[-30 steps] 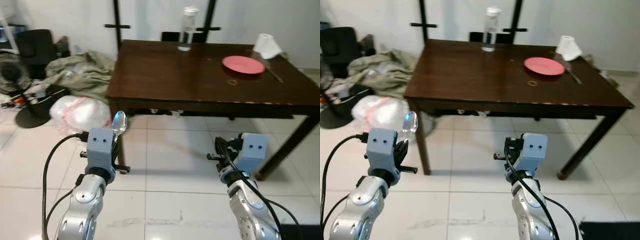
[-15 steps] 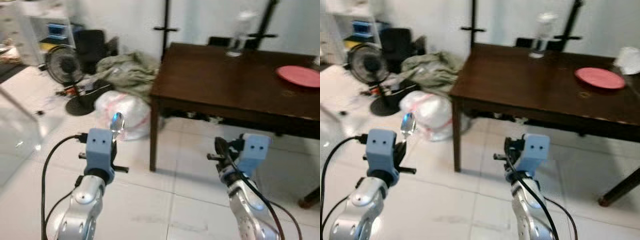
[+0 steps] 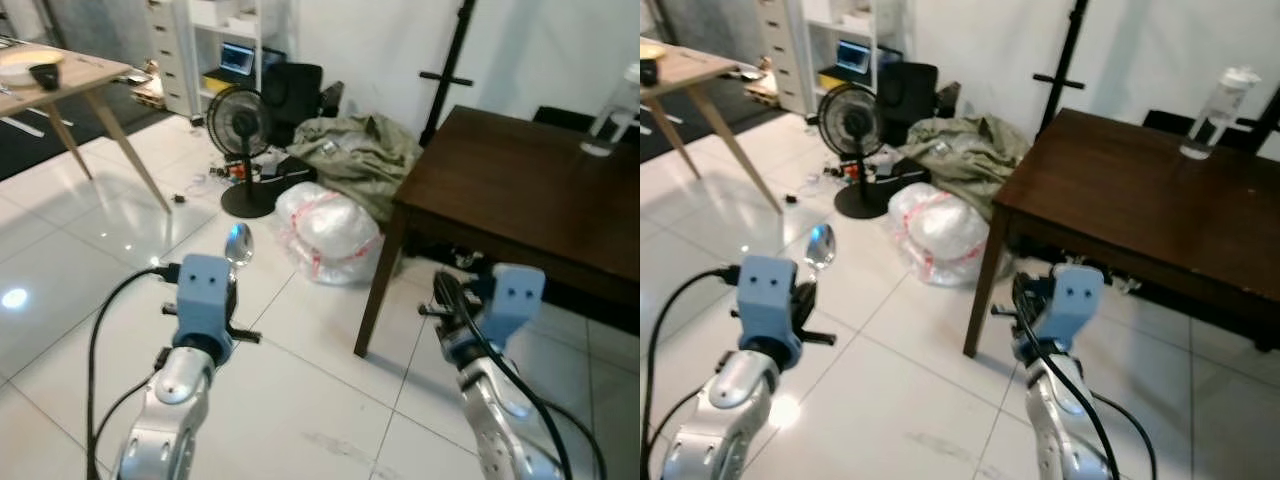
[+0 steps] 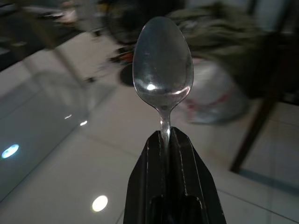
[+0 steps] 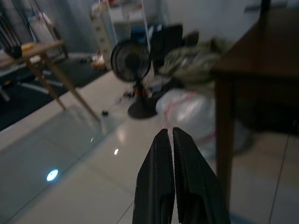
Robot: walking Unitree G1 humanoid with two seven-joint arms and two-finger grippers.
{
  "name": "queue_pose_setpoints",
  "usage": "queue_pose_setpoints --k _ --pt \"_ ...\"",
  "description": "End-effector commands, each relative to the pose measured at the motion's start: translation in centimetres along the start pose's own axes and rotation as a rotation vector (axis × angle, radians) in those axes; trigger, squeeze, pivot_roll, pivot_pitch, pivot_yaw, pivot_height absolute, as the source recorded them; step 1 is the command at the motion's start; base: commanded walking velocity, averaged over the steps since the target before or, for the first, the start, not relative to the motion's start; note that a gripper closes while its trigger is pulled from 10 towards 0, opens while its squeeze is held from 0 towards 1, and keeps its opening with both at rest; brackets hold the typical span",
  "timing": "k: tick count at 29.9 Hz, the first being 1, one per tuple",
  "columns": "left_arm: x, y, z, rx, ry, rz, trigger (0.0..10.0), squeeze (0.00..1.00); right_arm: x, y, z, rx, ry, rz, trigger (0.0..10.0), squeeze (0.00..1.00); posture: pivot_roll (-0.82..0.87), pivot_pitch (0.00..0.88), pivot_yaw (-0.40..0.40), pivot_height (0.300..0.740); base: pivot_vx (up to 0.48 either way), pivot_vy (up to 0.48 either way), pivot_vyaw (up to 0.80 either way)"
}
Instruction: Setting the table
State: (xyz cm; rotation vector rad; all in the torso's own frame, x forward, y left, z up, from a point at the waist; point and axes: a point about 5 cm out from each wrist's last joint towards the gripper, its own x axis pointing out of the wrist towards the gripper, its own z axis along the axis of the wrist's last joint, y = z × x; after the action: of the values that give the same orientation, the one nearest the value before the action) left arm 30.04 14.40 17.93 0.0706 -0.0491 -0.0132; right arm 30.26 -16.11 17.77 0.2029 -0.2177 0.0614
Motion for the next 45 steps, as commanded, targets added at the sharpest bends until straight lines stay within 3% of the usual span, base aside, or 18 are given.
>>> queue_pose_setpoints --k 1,9,45 --pt "0.01 0.18 -0.47 0.011 0.025 0.013 10.0 0.00 -0.09 -0.26 -0.10 0.003 0.007 -0.008 10.0 0.00 0.07 0.072 0.037 0.740 0.000 0.000 0.78" --pt "0.25 0.58 -0.39 0.026 0.017 0.050 10.0 0.00 -0.05 -0.30 0.03 0.008 -0.001 -0.014 10.0 0.00 0.07 0.072 0.037 0.740 0.000 0.000 0.78" --pt "0.85 0.69 -0.20 0.033 0.003 0.087 10.0 0.00 0.22 0.29 0.43 0.005 -0.028 0.000 10.0 0.00 0.07 0.072 0.034 0.740 0.472 0.000 0.00"
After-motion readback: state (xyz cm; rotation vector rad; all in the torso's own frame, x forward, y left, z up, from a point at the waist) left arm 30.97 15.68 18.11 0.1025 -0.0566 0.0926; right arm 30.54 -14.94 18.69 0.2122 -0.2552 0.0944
